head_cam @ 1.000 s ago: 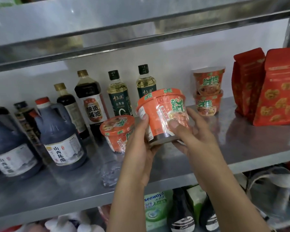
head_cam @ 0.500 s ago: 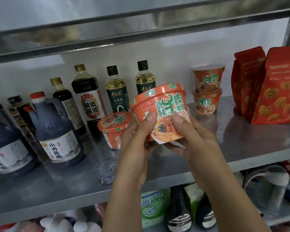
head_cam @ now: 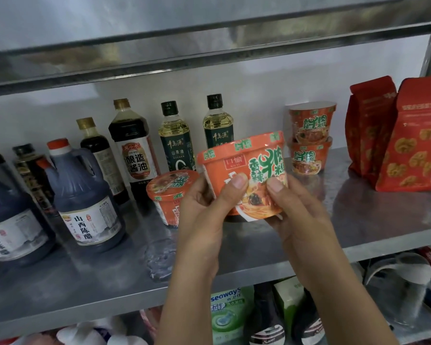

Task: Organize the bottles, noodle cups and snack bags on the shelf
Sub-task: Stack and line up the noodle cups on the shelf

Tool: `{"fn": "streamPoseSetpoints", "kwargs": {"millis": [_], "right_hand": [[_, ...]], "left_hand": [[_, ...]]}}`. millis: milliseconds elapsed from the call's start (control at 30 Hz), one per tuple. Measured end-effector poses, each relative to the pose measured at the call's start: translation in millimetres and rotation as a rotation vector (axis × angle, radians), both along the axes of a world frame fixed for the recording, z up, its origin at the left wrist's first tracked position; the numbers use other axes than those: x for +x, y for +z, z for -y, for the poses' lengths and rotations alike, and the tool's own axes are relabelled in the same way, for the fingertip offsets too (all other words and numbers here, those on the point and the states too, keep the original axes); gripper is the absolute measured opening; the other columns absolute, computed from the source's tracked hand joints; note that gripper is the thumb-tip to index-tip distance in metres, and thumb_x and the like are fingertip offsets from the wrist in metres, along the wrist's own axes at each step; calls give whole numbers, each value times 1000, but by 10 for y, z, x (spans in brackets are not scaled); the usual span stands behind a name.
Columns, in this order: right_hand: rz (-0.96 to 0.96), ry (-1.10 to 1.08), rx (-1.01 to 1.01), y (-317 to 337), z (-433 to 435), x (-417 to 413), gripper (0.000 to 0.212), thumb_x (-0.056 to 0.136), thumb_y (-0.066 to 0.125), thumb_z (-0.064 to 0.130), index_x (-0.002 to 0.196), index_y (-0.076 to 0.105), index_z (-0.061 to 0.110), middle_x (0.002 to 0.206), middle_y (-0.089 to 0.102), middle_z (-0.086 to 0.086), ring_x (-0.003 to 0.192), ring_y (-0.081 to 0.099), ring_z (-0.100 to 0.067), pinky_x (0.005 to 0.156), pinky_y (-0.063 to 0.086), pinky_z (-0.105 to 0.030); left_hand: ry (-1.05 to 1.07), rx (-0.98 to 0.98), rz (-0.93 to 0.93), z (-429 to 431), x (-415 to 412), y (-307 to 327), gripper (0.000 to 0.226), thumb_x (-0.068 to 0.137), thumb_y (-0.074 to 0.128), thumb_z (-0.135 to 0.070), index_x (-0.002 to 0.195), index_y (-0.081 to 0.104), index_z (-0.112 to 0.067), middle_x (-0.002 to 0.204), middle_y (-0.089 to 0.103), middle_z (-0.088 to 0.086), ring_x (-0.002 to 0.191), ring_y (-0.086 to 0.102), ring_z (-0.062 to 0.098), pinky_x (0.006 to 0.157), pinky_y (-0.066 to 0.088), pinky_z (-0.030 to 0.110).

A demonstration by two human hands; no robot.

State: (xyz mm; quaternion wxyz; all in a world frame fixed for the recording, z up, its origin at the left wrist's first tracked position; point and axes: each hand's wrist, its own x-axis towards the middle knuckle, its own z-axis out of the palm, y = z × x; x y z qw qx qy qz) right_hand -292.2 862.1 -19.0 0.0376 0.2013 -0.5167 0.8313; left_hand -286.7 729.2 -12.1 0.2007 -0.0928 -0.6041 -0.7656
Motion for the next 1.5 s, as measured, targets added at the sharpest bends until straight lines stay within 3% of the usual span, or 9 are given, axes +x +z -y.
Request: {"fn": "streamPoseSetpoints", "kwargs": {"millis": [133,333,467,600,800,867,1000,1267,1500], "right_hand": [[-60,-7,15,42,-32,19,36,80,66,36,115,68,27,109,76,5,102,72,-10,81,56,-21],[-157,-77,3,26,-28,24,32,71,71,22,100,68,35,99,77,14,95,72,-4,74,55,-15],[-177,-72,-1,-48,-48,-42,57,63,77,22,115,58,33,111,72,24,110,67,-1,84,55,-18],[-206,-41,102,-142,-56,-108,79,68,84,26,136,48,40,135,61,21,127,57,-4,99,51,-27],[-101,145,143,-125,-136,-112,90,66,82,62,145,43,42,138,61,10,129,57,-14,105,48,-37],[-41,167,89,-113,-133,-82,79,71,74,69,140,52,37,134,65,4,125,61,-19,102,49,-43],[70,65,-39,-91,-119,-44,25,85,66,41,109,72,40,121,72,-3,113,69,-24,92,54,-46],[45,33,-89,-77,-88,-31,22,83,64,33,101,75,39,119,73,-5,111,70,-25,88,56,-44],[68,0,-59,-108,-120,-107,52,82,66,39,131,61,22,124,71,-5,117,67,-25,96,52,-44]], "left_hand": [[3,-68,-17,-1,-1,-19,64,66,80,-41,122,63,-15,109,76,3,102,73,23,81,58,32],[-53,-122,-12,17,41,-19,67,71,77,-42,129,58,-15,117,73,4,111,69,23,92,55,40],[-87,-155,33,50,81,-16,92,57,85,-69,130,57,-21,124,70,6,117,66,28,102,49,59],[-222,-52,114,66,136,38,101,59,62,-89,140,51,-30,133,66,4,122,64,29,102,47,60],[-95,45,91,33,54,-13,72,74,70,-52,139,52,-27,130,67,4,117,66,27,101,50,57],[-36,60,27,-13,25,-79,68,73,70,-43,137,54,-28,130,67,6,118,66,28,100,52,54],[-39,58,-51,-64,5,-164,69,70,77,-30,136,57,-23,126,68,9,117,65,29,92,55,40],[-47,70,-52,-56,-39,-178,74,68,79,-29,138,55,-21,127,67,11,117,65,29,88,56,34],[-165,15,100,13,-24,-175,73,63,77,-46,130,61,-21,121,72,2,113,68,24,89,57,40]]}}
